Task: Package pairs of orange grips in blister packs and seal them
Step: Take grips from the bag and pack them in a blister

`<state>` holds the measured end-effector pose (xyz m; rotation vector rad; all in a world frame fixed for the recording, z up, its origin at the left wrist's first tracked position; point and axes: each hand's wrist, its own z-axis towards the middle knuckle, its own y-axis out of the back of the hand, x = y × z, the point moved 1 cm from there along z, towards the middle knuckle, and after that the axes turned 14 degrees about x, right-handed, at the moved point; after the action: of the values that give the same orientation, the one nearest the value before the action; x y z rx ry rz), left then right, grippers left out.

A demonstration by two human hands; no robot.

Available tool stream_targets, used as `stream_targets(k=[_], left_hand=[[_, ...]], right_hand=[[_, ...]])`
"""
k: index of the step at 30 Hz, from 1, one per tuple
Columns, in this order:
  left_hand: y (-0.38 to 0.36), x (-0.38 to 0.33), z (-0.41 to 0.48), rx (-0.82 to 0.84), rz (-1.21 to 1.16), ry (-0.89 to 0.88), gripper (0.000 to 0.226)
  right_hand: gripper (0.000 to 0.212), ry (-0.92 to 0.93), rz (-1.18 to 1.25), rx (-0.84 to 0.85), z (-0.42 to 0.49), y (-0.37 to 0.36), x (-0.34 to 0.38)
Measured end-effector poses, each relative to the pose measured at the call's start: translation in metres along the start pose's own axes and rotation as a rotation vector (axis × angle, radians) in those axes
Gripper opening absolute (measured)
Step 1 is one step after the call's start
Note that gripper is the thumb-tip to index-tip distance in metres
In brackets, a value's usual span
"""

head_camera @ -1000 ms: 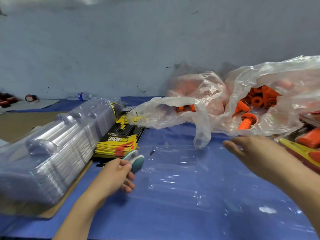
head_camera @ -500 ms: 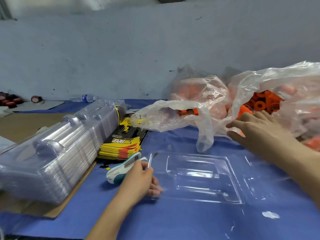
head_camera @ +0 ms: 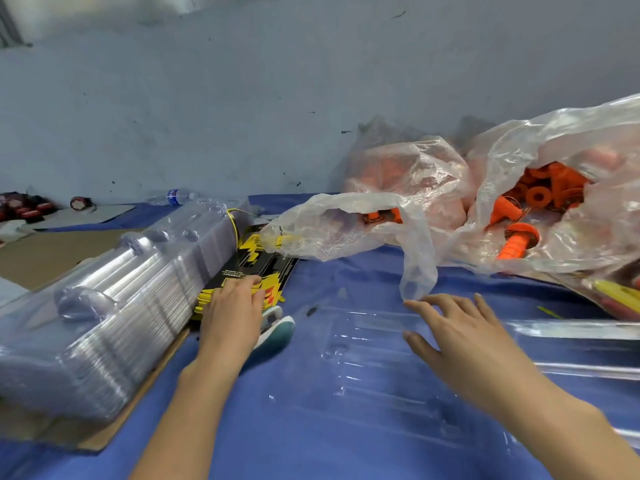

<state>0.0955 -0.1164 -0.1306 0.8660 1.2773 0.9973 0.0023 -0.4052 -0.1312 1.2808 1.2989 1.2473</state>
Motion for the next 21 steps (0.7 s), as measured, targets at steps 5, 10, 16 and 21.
stream_targets(k=[5, 10, 16, 21], left_hand=[[-0.014, 0.005, 0.018, 0.124, -0.016, 0.015, 0.042], [-0.012, -0.006, 0.013, 0.080, 0.112, 0.088, 0.049], [-0.012, -0.018, 0.008, -0.067, 0.201, 0.099, 0.030], [-0.007, -0.012, 0.010, -0.172, 0.137, 0.076, 0.031]], right_hand=[[0.051, -0.079, -0.103, -0.019, 0.004, -0.012, -0.005], [0.057, 0.061, -0.137, -0.257, 0.002, 0.000, -0.011], [0.079, 0.304, -0.268, -0.440, 0.019, 0.011, -0.016], [0.058, 0.342, -0.192, -0.401, 0.025, 0.011, -0.020]])
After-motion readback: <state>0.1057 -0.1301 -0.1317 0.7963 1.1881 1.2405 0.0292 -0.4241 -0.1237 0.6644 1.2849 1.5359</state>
